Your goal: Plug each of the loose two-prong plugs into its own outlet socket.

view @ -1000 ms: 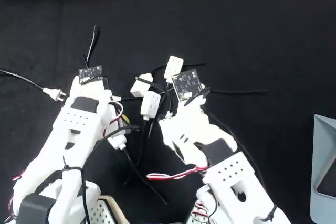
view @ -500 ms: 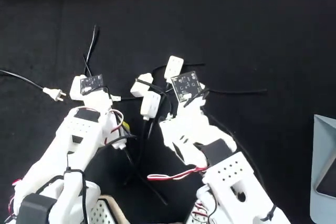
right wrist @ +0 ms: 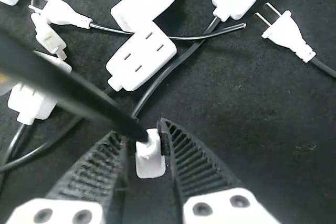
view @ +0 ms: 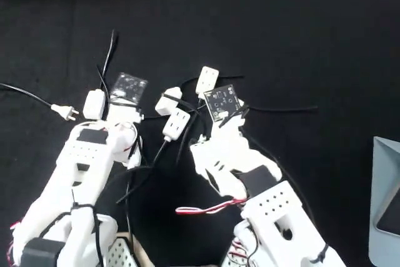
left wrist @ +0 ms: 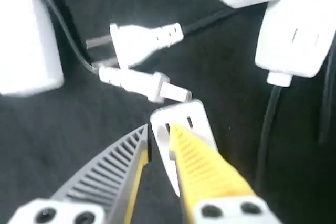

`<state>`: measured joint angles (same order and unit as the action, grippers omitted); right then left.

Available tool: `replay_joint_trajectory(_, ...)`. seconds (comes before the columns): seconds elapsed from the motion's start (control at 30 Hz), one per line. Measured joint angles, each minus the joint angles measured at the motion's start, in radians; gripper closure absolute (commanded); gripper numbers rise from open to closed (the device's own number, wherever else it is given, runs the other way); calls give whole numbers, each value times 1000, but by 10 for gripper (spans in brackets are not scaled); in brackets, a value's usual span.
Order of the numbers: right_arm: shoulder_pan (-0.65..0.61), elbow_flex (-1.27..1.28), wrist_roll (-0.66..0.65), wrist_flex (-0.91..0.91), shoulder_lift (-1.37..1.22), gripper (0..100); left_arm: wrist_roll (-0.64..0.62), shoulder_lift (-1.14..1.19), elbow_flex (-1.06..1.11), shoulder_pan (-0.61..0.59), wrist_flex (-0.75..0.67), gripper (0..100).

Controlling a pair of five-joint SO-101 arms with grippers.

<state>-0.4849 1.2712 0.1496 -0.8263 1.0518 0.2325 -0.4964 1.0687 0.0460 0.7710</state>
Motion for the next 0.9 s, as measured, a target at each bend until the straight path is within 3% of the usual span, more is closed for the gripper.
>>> replay_joint_trajectory(0.1,-2,0,0,0,0,985,130,3,-2,-6,-46,825)
replay_joint_trajectory(0.23,18,0,0,0,0,985,161,-3,-5,-15,-26,753)
replay_joint_trajectory(0.6,28,0,0,2,0,985,-189,12,-230,-9,402,641)
replay_joint_trajectory(0.73,28,0,0,2,0,985,-284,12,-252,-9,457,635)
replay_joint_trajectory(0.9,28,0,0,2,0,985,-296,12,-252,-8,471,638)
